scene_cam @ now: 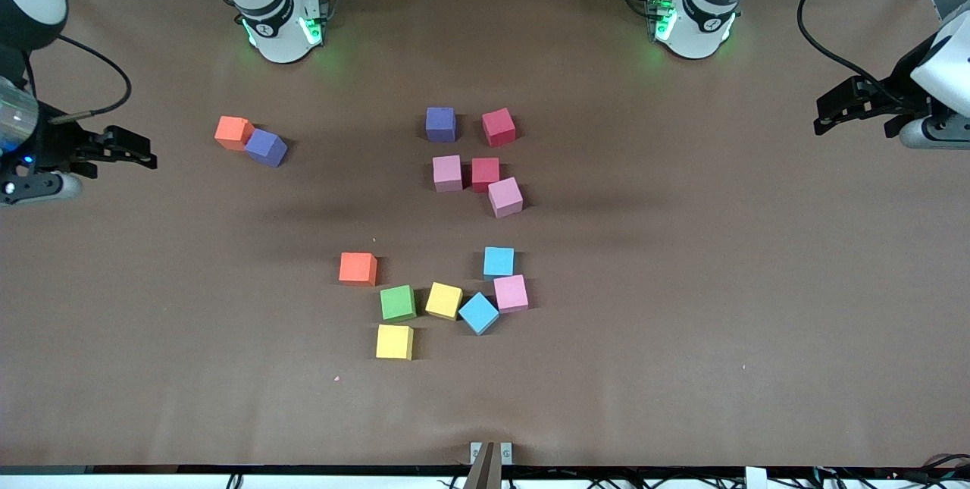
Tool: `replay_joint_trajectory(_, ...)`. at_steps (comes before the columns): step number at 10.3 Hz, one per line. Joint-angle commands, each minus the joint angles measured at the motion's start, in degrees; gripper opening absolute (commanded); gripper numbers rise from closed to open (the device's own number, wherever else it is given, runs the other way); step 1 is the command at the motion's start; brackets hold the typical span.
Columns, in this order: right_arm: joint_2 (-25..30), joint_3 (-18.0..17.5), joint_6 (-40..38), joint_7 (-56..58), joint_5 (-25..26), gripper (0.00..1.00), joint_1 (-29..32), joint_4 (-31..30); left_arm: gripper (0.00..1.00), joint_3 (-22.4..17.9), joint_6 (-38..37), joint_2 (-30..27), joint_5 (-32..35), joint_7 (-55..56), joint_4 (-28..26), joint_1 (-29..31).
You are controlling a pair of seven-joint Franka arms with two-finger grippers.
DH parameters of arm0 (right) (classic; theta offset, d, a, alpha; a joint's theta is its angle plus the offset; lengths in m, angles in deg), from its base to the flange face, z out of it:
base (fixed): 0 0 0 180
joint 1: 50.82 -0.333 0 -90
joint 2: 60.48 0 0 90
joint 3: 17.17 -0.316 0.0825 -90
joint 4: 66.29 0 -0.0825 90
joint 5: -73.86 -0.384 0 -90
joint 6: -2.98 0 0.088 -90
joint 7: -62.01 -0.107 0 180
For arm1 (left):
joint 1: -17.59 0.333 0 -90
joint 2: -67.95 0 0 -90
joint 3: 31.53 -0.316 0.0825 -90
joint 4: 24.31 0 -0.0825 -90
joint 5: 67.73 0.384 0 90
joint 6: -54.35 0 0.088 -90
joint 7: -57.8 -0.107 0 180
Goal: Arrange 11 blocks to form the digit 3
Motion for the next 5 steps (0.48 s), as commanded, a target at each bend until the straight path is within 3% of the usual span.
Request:
replay_joint_trajectory(1,-1.3,-0.5,0.3,0.4,-0.5,1.00,-0.7,-0.4,1.00,0.2,-2.2,0.0,0.0,-0.7,0.7,-0.1)
replay_joint_trajectory(5,-8.5,-0.6,0.6,4.7,-2.6,1.00,-2.3,-0.5,1.00,0.2,-2.2,0.2,-0.1,-0.7,0.8,0.1)
